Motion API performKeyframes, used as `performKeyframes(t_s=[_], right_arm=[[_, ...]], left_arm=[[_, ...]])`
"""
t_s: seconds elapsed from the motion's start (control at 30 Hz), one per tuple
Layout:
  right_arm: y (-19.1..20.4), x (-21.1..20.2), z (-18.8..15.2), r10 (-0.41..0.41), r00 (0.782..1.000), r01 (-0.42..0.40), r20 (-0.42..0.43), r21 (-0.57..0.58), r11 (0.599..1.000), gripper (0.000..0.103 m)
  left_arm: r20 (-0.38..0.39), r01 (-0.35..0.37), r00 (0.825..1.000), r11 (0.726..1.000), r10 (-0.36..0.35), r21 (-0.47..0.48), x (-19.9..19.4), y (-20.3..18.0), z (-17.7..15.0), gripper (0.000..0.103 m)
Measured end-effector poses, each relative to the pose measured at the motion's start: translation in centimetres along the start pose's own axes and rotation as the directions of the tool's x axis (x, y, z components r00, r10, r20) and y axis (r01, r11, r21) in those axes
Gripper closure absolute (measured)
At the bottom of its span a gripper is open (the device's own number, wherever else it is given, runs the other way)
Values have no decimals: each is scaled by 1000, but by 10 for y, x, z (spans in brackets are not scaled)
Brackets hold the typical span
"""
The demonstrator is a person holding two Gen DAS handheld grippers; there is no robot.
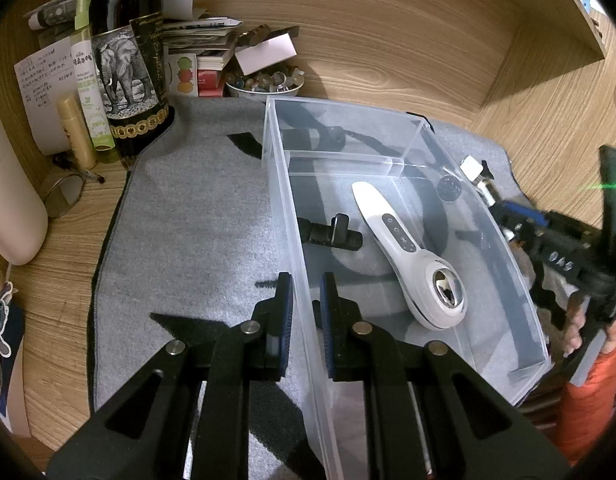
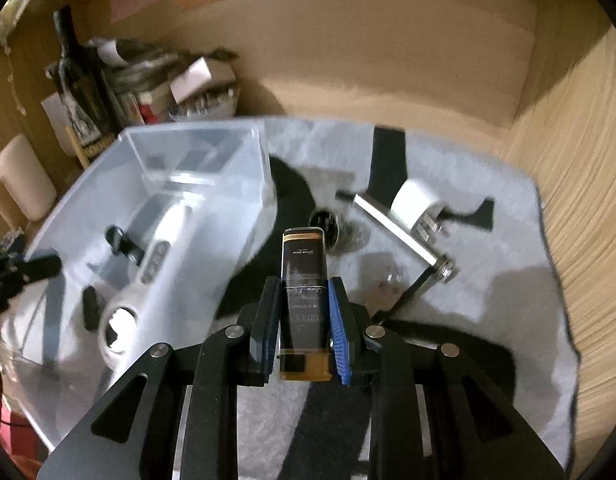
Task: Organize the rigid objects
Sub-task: 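Lift the black-and-gold cylinder and carry it over the clear box, then lower the cylinder into the box and open the right tool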
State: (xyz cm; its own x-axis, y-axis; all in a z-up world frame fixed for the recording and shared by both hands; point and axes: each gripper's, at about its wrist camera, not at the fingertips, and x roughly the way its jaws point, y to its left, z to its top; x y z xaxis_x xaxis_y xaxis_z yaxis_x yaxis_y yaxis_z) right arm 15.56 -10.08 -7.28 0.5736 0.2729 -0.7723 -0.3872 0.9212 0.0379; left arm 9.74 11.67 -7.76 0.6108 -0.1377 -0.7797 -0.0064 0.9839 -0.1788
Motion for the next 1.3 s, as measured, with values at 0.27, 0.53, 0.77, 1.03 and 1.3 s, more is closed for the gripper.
performKeyframes(t_s=[0.27, 0.53, 0.77, 1.03, 1.3], right_arm=[[11, -31, 21, 18, 994, -15, 111, -23, 1000, 82], [42, -44, 40, 89, 981, -77, 175, -77, 994, 82], [71, -43, 45, 151, 973, -128, 174, -137, 982, 82], [96, -27, 41, 194, 974, -169, 113, -201, 965, 81], [120, 0, 27, 207, 978, -206, -26, -280, 938, 81]], left_arm=[[0, 0, 1000, 1000, 0, 1, 0, 0, 0, 91], [-1, 3, 1000, 1000, -3, -1, 0, 0, 0, 91], [-1, 5, 1000, 1000, -5, 3, 0, 0, 0, 91], [0, 12, 1000, 1000, -12, 0, 0, 2, 0, 91], [0, 13, 1000, 1000, -13, -1, 0, 2, 0, 91]])
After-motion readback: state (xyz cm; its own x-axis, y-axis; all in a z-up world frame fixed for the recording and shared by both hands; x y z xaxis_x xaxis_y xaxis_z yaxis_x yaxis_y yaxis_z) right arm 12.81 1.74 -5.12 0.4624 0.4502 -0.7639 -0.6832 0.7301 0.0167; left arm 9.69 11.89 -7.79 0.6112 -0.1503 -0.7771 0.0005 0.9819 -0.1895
